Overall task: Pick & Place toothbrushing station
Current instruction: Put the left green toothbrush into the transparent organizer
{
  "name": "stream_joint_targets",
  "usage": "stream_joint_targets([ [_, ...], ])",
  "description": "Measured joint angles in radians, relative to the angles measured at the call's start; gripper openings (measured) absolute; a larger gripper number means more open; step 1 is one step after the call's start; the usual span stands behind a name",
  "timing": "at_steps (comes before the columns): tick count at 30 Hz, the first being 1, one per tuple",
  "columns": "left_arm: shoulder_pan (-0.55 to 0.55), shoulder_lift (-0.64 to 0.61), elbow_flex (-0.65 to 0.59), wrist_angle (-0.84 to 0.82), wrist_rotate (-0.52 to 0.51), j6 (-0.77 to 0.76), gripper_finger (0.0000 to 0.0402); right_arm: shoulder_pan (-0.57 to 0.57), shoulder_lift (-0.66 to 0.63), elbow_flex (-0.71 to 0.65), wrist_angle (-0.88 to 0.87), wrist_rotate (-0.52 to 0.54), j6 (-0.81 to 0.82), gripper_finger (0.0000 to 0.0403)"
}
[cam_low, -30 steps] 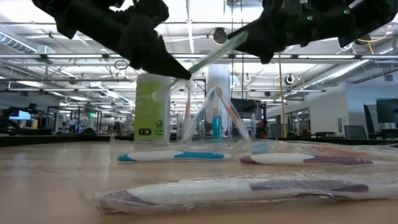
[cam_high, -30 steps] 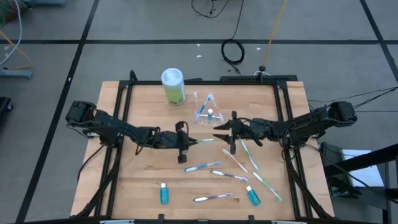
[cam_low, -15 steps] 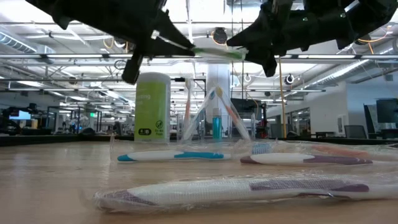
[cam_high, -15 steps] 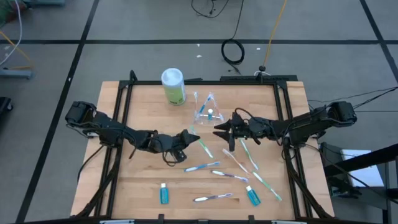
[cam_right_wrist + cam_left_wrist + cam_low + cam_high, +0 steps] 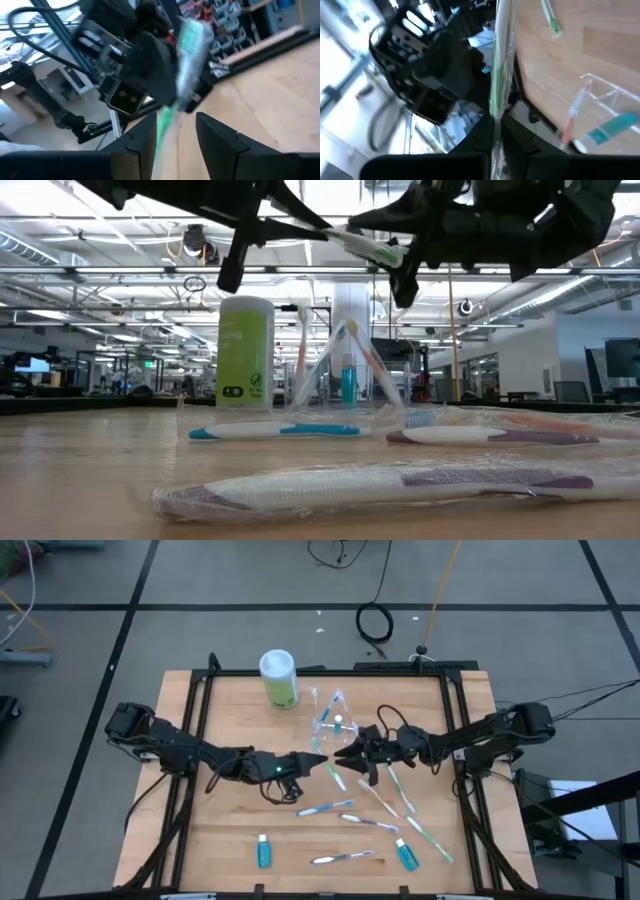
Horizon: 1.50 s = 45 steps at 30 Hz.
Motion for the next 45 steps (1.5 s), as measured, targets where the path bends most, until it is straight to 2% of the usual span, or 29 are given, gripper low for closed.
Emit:
stream_joint_targets([
  [3, 0.000, 0.000, 0.009, -0.001, 0.011, 0.047, 0.0029, -0.004, 0.029, 0.006, 0.002, -0.049, 0.062, 0.0130],
  [9, 0.002, 0.000, 0.010, -0.009, 0.034, 0.111, 0.0026, -0.004, 0.043, 0.038, 0.011, -0.079, 0.067, 0.0130],
  [19, 0.043, 0.000, 0.016, -0.015, 0.104, 0.164, 0.0032, 0.002, 0.043, 0.038, -0.009, -0.080, 0.061, 0.0130],
  [27, 0.069, 0.026, 0.084, -0.025, 0.175, 0.186, 0.0032, 0.002, 0.042, 0.038, 0.010, -0.081, 0.043, 0.0130],
  [32, 0.068, 0.104, 0.127, -0.032, 0.140, 0.216, 0.0033, 0.002, 0.044, 0.036, 0.014, -0.081, 0.027, 0.0116],
  [37, 0.056, 0.142, 0.129, 0.061, 0.077, 0.237, 0.0033, -0.003, 0.041, 0.036, -0.025, -0.080, 0.029, 0.0068],
  [40, 0.055, 0.133, 0.129, 0.054, 0.054, 0.238, 0.0033, -0.009, 0.041, 0.037, -0.025, -0.080, 0.034, 0.0047],
  [45, 0.044, 0.123, 0.131, 0.014, 0.052, 0.197, 0.0033, -0.024, 0.038, 0.039, -0.034, -0.130, 0.034, 0.0046],
])
